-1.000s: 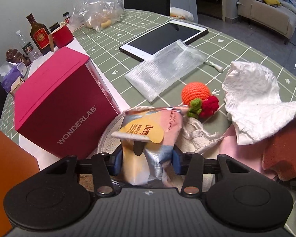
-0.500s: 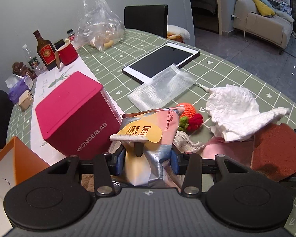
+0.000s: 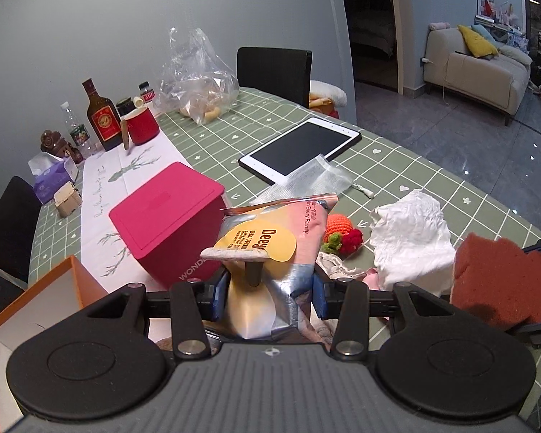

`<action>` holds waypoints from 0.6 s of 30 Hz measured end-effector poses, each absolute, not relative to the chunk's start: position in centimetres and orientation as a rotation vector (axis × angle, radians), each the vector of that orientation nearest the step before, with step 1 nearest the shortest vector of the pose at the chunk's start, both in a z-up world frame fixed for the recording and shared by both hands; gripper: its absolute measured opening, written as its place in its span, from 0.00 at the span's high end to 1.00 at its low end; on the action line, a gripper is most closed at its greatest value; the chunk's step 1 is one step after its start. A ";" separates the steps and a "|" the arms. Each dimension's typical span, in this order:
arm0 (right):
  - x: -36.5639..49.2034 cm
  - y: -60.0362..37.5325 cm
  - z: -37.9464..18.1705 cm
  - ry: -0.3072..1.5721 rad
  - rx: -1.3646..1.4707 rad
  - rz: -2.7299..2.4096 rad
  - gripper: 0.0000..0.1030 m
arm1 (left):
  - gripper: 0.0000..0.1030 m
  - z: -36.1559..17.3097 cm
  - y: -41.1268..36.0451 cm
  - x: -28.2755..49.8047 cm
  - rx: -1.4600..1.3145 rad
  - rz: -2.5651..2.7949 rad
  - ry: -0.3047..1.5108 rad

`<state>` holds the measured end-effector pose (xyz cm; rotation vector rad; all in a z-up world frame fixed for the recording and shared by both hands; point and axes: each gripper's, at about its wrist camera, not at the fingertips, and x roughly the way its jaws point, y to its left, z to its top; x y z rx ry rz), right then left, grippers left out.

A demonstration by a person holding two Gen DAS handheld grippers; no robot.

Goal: Organize soft objects
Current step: 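Carry the snack bag and red sponge into the orange box and release both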

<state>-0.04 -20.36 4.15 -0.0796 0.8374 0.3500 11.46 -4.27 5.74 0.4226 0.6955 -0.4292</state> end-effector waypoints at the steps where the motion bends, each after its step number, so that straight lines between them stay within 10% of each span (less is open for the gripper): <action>1: -0.2 -20.2 4.6 0.830 -0.073 0.344 0.30 | 0.51 6.0 -4.0 11.2 0.423 -0.429 0.690; 18: 1.6 -13.8 8.1 0.793 -0.195 0.352 0.30 | 0.51 9.8 5.5 9.3 0.336 -0.372 0.654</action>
